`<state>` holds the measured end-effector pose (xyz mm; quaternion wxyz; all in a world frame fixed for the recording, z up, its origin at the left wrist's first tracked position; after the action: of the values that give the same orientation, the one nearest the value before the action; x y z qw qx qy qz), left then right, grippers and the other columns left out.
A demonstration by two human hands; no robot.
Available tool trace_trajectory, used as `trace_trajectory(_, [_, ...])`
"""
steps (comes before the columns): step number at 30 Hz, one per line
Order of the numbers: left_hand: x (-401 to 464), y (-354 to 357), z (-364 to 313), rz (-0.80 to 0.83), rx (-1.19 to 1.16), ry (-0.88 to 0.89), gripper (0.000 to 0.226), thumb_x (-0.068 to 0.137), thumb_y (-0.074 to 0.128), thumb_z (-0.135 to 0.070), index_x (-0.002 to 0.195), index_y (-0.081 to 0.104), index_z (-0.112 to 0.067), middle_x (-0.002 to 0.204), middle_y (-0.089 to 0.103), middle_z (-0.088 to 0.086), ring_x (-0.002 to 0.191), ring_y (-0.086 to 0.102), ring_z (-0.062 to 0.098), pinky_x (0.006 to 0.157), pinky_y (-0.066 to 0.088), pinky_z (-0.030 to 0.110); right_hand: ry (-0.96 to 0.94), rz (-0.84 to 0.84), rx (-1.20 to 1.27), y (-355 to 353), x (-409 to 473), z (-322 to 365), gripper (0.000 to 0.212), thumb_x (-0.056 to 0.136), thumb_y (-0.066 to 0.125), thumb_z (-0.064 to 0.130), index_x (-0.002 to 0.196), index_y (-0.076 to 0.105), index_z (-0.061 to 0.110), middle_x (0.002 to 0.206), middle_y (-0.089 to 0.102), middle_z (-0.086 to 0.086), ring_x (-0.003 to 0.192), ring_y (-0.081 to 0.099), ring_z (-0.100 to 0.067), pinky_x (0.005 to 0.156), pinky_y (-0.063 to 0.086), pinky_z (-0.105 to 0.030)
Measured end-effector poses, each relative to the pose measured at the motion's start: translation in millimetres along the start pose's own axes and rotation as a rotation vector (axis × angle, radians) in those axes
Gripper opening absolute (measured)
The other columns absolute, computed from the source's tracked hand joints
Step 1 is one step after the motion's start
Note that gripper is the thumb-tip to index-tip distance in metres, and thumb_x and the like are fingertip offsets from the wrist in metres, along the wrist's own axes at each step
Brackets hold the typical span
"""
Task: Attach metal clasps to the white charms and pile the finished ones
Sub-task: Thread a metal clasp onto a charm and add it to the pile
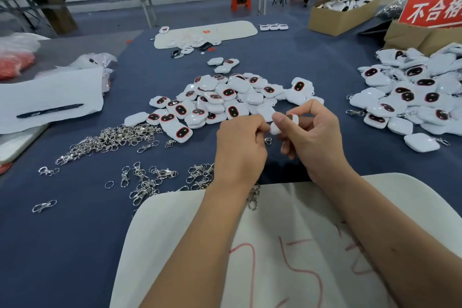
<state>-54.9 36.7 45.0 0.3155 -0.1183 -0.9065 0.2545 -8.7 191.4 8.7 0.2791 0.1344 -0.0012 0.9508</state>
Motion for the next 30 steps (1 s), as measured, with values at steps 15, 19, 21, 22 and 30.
trace_trajectory(15, [-4,12,41,-0.062,-0.695,-0.439,0.015,0.084,0.076,0.005,0.093,0.074,-0.008,0.085,0.078,0.006,0.081,0.077,0.023,0.077,0.061,0.028,0.080,-0.010,0.153,-4,7,-9,0.006,0.099,0.070,0.020,0.096,0.069,0.015,0.072,0.071,-0.011,0.047,0.057,-0.017,0.042,0.042,-0.023])
trace_trajectory(19, [-5,14,39,-0.056,-0.809,-0.455,0.019,0.082,0.077,0.007,0.090,0.074,-0.009,0.085,0.079,0.008,0.083,0.076,0.027,0.074,0.057,0.025,0.107,0.012,0.192,-3,7,-10,0.008,0.100,0.070,0.021,0.096,0.069,0.015,0.073,0.071,-0.010,0.046,0.056,-0.016,0.042,0.041,-0.022])
trace_trajectory(21, [-5,13,38,-0.072,-0.823,-0.443,0.016,0.082,0.076,0.007,0.086,0.074,-0.009,0.080,0.077,0.010,0.076,0.074,0.020,0.070,0.056,0.023,0.110,0.014,0.187,-3,7,-10,0.007,0.099,0.070,0.021,0.095,0.069,0.015,0.072,0.071,-0.010,0.046,0.056,-0.016,0.042,0.041,-0.022])
trace_trajectory(22, [-5,12,38,-0.085,-0.825,-0.437,0.015,0.083,0.076,0.006,0.085,0.074,-0.008,0.079,0.077,0.010,0.074,0.073,0.018,0.069,0.056,0.023,0.110,0.017,0.183,-2,7,-11,0.007,0.099,0.071,0.021,0.095,0.070,0.016,0.072,0.071,-0.010,0.046,0.056,-0.016,0.042,0.041,-0.022])
trace_trajectory(30, [-3,10,36,-0.097,-0.814,-0.393,0.016,0.084,0.076,0.006,0.088,0.074,-0.009,0.080,0.075,0.009,0.074,0.072,0.016,0.074,0.057,0.025,0.110,0.030,0.179,0,6,-11,0.007,0.099,0.071,0.021,0.097,0.069,0.015,0.072,0.072,-0.010,0.044,0.056,-0.016,0.040,0.040,-0.021])
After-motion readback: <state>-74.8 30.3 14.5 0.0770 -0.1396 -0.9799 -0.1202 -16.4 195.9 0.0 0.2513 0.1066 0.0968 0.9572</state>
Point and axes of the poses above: each hand's wrist, its own x-axis towards the middle knuckle, its own y-axis out of the palm, z = x × y, the point moved 9 cm from there along x, towards the middle knuckle
